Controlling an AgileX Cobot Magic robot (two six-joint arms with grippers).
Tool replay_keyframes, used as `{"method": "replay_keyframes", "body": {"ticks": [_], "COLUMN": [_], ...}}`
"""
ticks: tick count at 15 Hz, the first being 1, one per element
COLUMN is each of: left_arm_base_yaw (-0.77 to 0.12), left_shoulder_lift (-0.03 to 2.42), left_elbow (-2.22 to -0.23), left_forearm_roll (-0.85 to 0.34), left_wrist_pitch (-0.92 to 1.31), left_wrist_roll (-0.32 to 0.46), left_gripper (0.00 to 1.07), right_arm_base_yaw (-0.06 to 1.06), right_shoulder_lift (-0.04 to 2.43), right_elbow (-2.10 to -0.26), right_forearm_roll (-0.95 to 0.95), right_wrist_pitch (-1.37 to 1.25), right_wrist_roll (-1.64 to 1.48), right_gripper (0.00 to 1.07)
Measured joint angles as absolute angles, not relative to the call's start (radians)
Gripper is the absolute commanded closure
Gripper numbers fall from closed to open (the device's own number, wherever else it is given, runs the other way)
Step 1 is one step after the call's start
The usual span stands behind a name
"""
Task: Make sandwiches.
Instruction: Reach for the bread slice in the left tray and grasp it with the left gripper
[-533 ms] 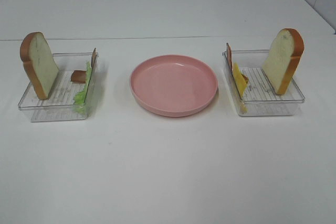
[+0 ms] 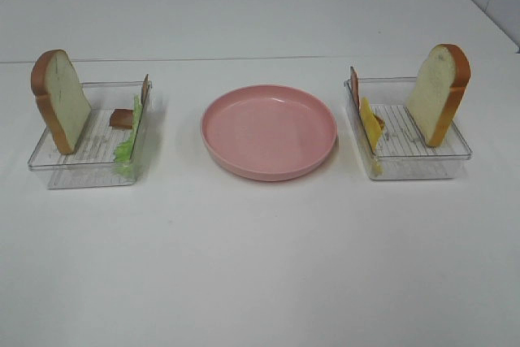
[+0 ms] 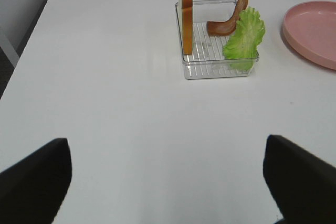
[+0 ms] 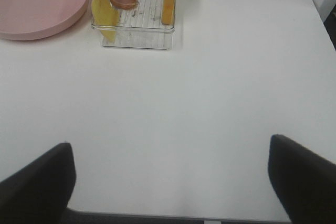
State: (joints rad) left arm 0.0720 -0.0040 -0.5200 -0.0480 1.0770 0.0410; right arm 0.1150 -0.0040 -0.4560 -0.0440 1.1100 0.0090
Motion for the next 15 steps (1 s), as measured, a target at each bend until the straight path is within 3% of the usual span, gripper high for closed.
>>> {"method": "replay_keyframes", "body": {"ticks": [8,11,15], "left_arm_base_yaw": [0.072,0.072,0.072], "left_shoulder_lift": [-0.004,0.099,0.304], "left_elbow": [-0.52,-0.528,-0.573], "left_forearm_roll": [-0.048,-0.045,-0.042], "left_wrist_pitch": [1.077,1.07,0.864], "left_wrist_roll": [0.033,0.023,-0.025], "left_gripper": [0.16,0.16,0.16], "right_arm_base_yaw": [0.115,0.115,0.115], "right_shoulder_lift": [-0.004,-0.004,-0.004], "right_elbow": [-0.456,-0.456,-0.456], "right_forearm_roll": [-0.044,-0.044,-0.044], "right_wrist_pitch": [1.11,1.11,1.11], "right_wrist_roll": [0.009,0.009,0.009], "right_gripper": [0.11,0.11,0.11]}}
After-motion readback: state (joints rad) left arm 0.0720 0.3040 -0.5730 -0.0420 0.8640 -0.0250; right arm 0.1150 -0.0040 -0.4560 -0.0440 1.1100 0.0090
